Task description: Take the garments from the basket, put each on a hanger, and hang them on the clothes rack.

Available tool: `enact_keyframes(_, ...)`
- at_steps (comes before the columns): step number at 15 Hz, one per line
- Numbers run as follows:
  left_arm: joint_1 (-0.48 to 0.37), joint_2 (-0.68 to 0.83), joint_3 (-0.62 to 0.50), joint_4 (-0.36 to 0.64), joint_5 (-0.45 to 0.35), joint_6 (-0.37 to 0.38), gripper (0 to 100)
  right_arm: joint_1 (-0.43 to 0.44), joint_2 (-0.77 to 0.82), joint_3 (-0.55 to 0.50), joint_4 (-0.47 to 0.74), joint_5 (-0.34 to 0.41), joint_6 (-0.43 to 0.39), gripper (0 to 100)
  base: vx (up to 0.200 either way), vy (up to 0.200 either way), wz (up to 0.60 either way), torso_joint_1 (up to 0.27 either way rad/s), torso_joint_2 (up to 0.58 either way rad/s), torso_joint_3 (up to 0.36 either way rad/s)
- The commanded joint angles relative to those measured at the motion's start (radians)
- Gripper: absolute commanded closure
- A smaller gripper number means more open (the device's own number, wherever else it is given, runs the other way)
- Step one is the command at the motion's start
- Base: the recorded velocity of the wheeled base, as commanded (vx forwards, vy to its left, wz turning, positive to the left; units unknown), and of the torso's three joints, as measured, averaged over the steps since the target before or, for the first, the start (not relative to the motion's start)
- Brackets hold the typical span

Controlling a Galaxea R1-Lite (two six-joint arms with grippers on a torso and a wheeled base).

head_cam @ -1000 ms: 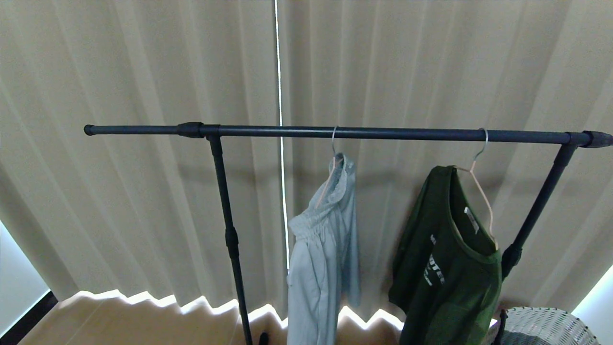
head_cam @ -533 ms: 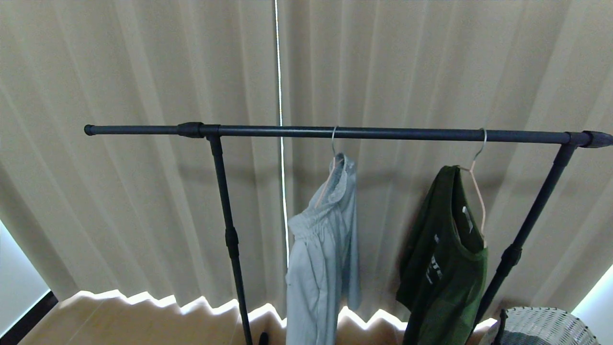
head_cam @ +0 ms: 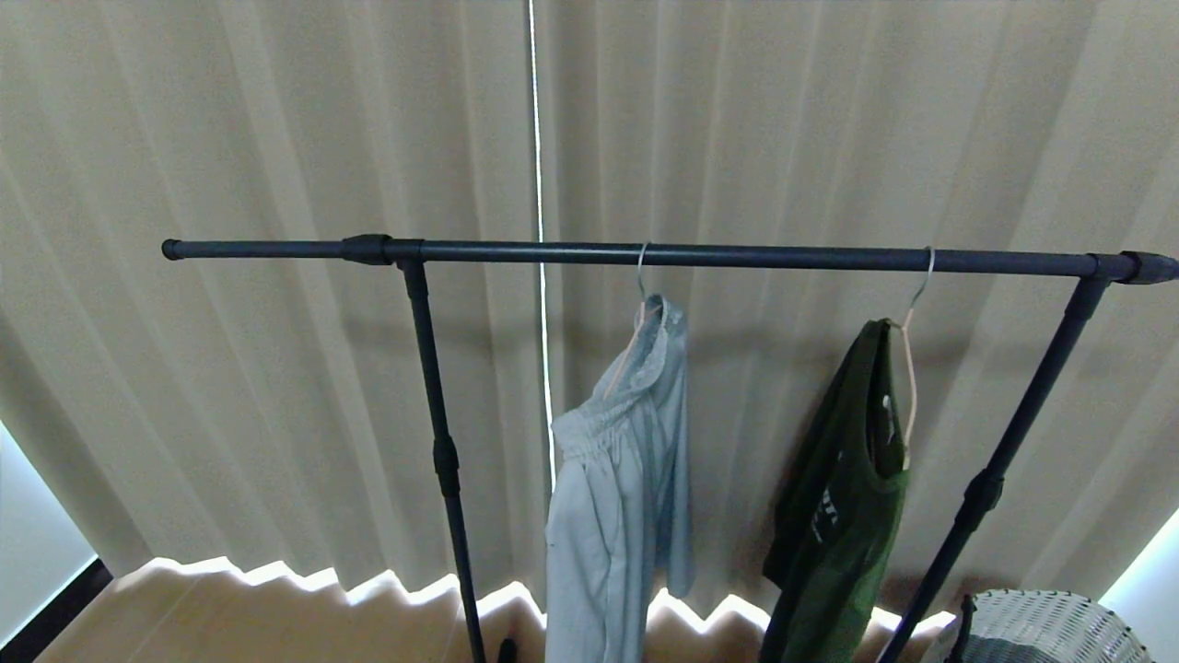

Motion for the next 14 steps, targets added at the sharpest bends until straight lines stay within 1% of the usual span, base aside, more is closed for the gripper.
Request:
enact_keyframes(1, 0.002, 0.001, 0.000, 0.000, 0.006, 0.000, 0, -0.002, -0.001, 0.002, 0.001, 0.000, 0.001, 0, 0.000, 0.000, 0.00, 0.000, 0.00, 0.000)
enact_keyframes(3, 0.002, -0.001, 0.000, -0.002, 0.029, -0.021, 0, 0.000, -0.001, 0.002, -0.006, 0.000, 0.005, 0, 0.000, 0.000, 0.00, 0.000, 0.00, 0.000)
enact_keyframes(5, 0.002, -0.001, 0.000, -0.002, 0.026, -0.024, 0, 0.000, -0.001, 0.002, -0.009, 0.000, 0.048, 0, 0.000, 0.000, 0.00, 0.000, 0.00, 0.000)
enact_keyframes(14, 0.002, -0.001, 0.000, -0.002, 0.037, -0.032, 0, 0.000, -0.001, 0.002, -0.011, -0.001, 0.051, 0, 0.000, 0.000, 0.00, 0.000, 0.00, 0.000)
